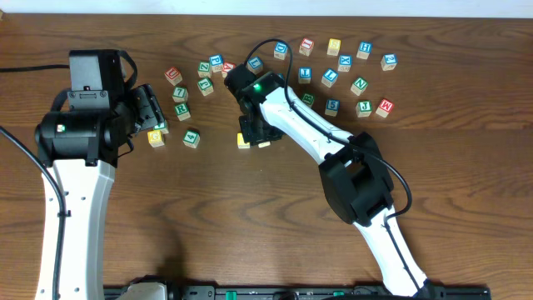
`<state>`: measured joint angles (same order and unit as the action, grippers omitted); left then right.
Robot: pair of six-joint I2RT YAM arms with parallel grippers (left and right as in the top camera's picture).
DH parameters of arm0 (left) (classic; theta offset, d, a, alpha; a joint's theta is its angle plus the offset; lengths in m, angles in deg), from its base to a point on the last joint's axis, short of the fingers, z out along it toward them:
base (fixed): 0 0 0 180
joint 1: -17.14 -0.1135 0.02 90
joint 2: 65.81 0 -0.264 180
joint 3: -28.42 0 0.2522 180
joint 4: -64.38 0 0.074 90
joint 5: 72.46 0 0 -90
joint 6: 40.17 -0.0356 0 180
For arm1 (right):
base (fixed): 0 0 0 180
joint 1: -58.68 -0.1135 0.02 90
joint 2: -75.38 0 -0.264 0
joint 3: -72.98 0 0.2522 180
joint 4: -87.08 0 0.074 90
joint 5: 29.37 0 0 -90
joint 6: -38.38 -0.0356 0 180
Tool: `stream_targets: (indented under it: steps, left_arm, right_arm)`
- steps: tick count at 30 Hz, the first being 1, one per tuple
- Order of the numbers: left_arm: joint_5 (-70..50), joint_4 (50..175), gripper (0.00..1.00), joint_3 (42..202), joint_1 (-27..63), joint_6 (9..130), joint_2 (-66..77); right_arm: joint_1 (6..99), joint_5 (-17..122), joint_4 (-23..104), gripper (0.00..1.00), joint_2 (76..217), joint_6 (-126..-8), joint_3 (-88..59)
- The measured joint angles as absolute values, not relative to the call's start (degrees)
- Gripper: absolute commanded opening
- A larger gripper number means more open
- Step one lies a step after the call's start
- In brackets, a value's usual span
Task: Spell out CORL
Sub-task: 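Carry the O block left and place it right of the C block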
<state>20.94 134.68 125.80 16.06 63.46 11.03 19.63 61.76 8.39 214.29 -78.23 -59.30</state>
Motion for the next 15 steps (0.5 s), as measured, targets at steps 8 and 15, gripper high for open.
stream_targets:
  steps: [8, 15]
  left_arm:
    - [20.9, 134.7, 0.73, 125.8, 16.1, 63.5, 11.0]
    - [20.9, 134.7, 0.73, 125.8, 16.1, 63.5, 11.0]
  right_arm:
    - [19.5, 61.7, 8.0, 0.43, 214.3, -78.5, -59.2]
    - [19.5, 61.6, 7.7, 0.40, 214.3, -78.4, -59.2]
